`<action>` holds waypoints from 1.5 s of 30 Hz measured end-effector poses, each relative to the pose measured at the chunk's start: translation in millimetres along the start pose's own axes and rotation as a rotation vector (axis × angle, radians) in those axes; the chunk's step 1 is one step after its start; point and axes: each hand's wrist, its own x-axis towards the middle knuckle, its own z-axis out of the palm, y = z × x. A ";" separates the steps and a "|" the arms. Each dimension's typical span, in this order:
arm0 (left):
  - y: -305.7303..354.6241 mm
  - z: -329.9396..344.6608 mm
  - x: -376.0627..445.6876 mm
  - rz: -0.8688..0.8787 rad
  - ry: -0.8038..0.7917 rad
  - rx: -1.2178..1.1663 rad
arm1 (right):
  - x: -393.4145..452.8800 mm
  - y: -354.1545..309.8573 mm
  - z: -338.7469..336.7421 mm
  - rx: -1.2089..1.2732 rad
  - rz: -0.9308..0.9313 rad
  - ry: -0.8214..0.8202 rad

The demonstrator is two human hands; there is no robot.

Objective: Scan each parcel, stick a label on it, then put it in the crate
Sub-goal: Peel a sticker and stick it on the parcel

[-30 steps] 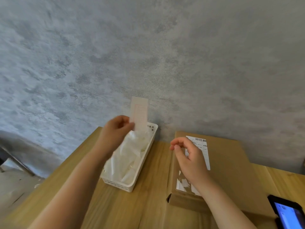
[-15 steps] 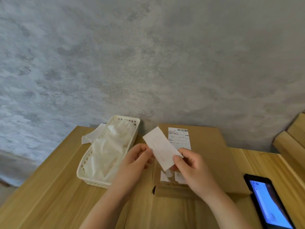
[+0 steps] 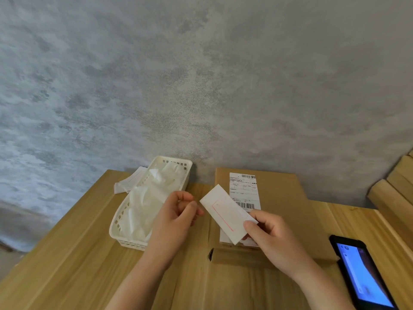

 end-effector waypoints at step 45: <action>12.8 4.9 -34.9 0.323 -0.087 0.111 | -3.4 -30.3 40.8 -0.398 -0.578 0.333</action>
